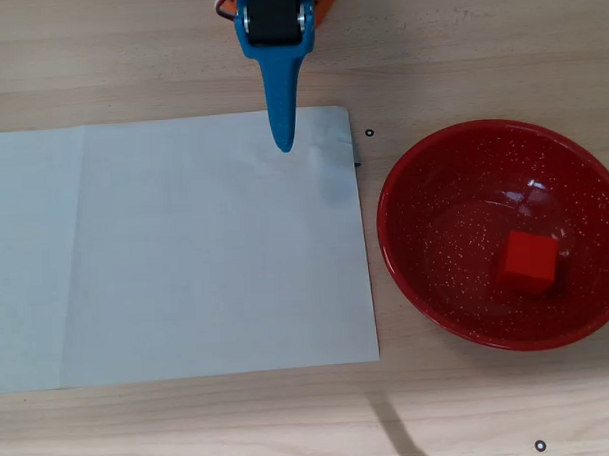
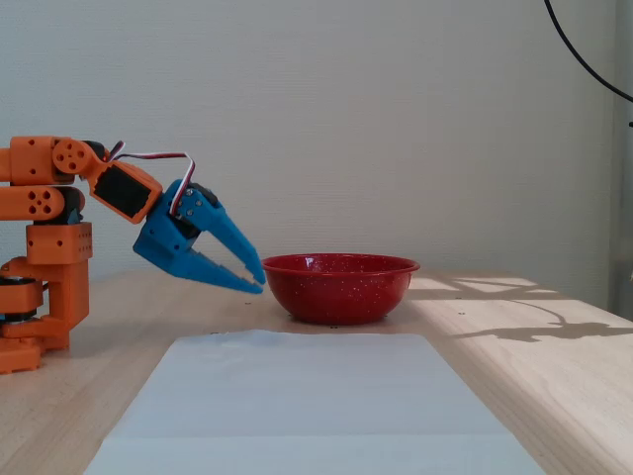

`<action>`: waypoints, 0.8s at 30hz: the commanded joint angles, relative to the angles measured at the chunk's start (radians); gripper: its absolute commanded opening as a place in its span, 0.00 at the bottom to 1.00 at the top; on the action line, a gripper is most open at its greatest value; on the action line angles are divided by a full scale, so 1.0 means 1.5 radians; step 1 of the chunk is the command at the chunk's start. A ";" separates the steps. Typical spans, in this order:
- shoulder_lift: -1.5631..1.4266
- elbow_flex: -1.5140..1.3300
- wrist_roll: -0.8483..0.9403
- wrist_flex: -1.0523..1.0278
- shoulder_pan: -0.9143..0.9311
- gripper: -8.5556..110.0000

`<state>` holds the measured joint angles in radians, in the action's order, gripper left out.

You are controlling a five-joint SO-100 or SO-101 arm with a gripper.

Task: Grasp the red cube and put it in the red bowl

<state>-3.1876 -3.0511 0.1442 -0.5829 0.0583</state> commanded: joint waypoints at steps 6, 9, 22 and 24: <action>-0.070 -0.059 -0.018 -0.044 0.010 0.07; -0.070 -0.059 -0.009 -0.083 0.015 0.07; -0.070 -0.059 0.028 -0.222 0.012 0.08; -0.070 -0.059 0.037 -0.224 0.012 0.08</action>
<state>-3.2750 -3.1263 0.1733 -0.9219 0.0629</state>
